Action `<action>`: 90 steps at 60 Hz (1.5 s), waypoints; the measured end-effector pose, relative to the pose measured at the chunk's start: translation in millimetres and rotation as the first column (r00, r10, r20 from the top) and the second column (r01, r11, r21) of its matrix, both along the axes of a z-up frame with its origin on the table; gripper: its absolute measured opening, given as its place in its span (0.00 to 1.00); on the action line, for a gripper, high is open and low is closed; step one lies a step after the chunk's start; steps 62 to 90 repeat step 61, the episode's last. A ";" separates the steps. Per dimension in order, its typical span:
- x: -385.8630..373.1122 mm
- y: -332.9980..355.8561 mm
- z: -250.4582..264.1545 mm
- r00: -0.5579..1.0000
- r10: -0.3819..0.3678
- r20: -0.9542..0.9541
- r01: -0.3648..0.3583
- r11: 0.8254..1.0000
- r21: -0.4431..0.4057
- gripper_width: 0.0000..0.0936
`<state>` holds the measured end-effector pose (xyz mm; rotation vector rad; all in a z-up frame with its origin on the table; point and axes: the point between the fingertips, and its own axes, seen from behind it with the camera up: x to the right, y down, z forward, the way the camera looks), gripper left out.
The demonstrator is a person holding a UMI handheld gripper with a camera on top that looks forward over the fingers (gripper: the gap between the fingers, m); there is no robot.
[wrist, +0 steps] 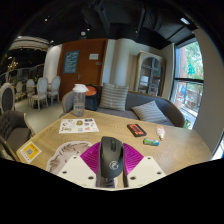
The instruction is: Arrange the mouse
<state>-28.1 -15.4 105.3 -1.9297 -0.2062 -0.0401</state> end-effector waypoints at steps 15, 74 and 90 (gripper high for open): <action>-106.0 15.5 -79.7 0.993 0.072 0.088 -0.061 0.990 -0.127 0.32; -9.2 -127.3 -51.7 0.973 0.171 -0.155 -0.175 0.985 -0.011 0.92; -9.2 -127.3 -51.7 0.973 0.171 -0.155 -0.175 0.985 -0.011 0.92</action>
